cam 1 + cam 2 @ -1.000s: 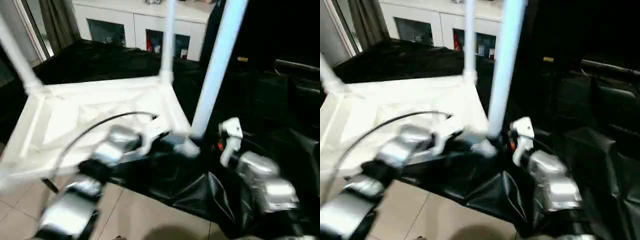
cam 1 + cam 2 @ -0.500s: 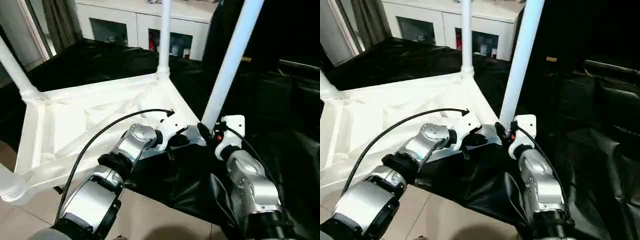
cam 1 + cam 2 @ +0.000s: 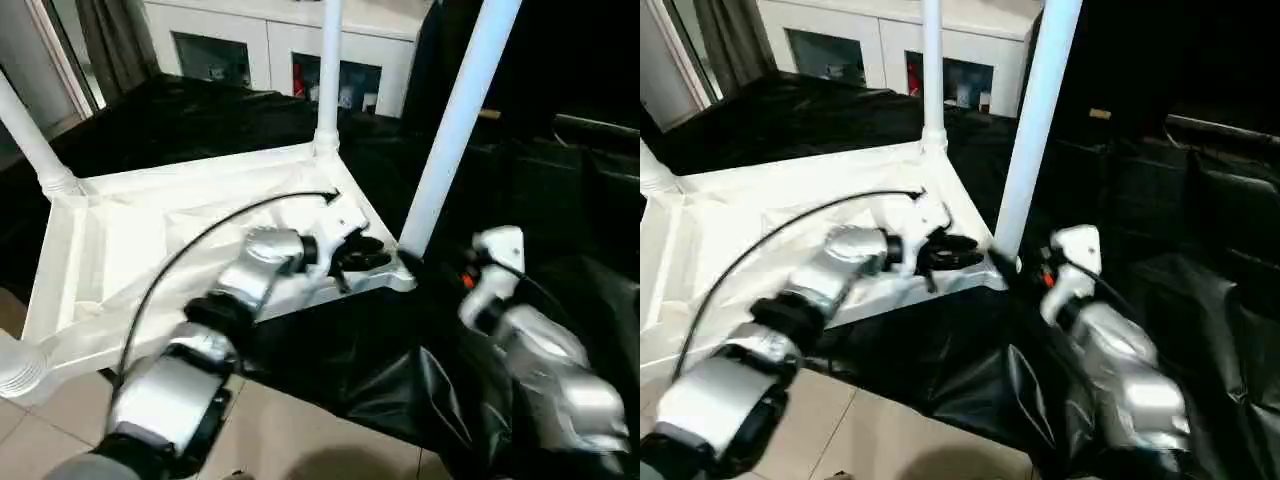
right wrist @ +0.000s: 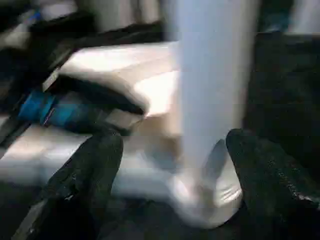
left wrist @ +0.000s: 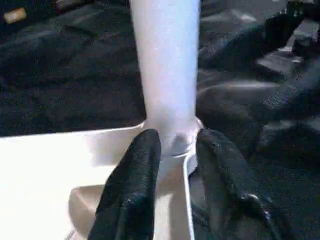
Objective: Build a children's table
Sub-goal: Rotate leg to tighten
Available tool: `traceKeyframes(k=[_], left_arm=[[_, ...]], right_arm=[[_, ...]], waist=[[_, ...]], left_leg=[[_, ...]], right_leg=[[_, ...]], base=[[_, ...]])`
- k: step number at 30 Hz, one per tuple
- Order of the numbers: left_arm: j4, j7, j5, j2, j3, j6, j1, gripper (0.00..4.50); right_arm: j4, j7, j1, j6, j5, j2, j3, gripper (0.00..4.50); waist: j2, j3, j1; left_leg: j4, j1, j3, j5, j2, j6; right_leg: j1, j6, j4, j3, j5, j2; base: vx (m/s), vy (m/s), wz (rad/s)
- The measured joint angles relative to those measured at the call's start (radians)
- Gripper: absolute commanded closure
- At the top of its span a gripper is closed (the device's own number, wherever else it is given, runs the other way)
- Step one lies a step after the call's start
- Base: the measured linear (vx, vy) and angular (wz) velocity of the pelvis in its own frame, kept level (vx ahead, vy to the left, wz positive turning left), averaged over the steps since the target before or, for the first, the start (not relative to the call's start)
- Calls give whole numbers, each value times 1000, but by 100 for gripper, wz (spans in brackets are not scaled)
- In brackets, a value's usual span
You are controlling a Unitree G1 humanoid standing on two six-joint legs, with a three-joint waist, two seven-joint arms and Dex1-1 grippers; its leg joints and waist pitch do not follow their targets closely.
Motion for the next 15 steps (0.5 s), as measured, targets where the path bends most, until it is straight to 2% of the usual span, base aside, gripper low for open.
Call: traceKeyframes(k=[2, 3, 5, 6, 8, 9, 11, 12, 13, 15], left_arm=[[-128, -65, -19, 79, -9, 76, 67, 272], [-225, -106, -30, 138, -15, 130, 121, 266], [-325, -148, -33, 190, -25, 199, 178, 242], [-417, -165, -43, 232, -26, 258, 218, 231], [-575, -194, -72, 303, -33, 346, 292, 213], [-704, -205, -85, 377, -32, 421, 350, 199], [-808, -212, -98, 424, -26, 498, 389, 186], [-870, -212, -106, 448, -21, 543, 412, 177], [-915, -211, -112, 466, -18, 576, 429, 177], [-1000, -211, -122, 497, -10, 648, 464, 145]], right_arm=[[-48, 83, 39, 38, 33, -55, 22, 60], [-60, 122, 47, 56, 55, -70, 25, 82], [-63, 144, 48, 72, 71, -74, 27, 96], [-62, 145, 36, 76, 80, -63, 34, 98], [-57, 142, 13, 75, 85, -28, 44, 132], [-28, 133, -24, 65, 79, 12, 61, 138], [6, 115, -59, 44, 58, 43, 86, 144], [45, 95, -89, 29, 39, 70, 103, 165], [80, 83, -114, 14, 26, 93, 116, 165], [164, 46, -175, -20, 0, 156, 131, 189]], waist=[[-2, 0, -3], [-2, 0, -6], [-5, 2, -6], [-10, 4, -4], [-16, 4, -6], [-25, 6, -17], [-32, 7, -20], [-40, 8, -19], [-45, 7, -19], [-53, 7, -21]], left_leg=[[-2, 1, 0, 1, 1, 2], [-2, 1, 0, 1, 1, 1], [-2, 1, 0, -1, 1, -4], [-2, 3, 0, -1, 1, -4], [-1, 4, 0, -1, 1, -5], [-1, 5, 0, 0, 1, -6], [-1, 6, -1, 0, 1, -7], [-2, 6, 0, 1, 1, -8], [-2, 6, 0, 1, 1, -9], [-1, 7, -1, 2, 1, -10]], right_leg=[[2, -1, 1, 1, -2, 2], [1, -1, 2, 1, -2, 2], [1, -1, 3, 1, -2, 2], [0, -1, 3, 1, -2, 2], [0, -2, 5, 1, -2, 2], [0, -1, 7, 2, -2, 2], [0, 3, 7, 2, -5, 2], [0, 3, 7, 3, -5, 2], [0, 3, 8, 3, -5, 2], [0, 3, 8, 3, -5, 2]], base=[[0, 0, 0], [0, 0, 0], [0, 0, 0], [0, 0, 0], [0, 0, 0], [0, 0, 0], [0, 0, 0], [0, 0, 0], [0, 0, 0], [0, 0, 0]])
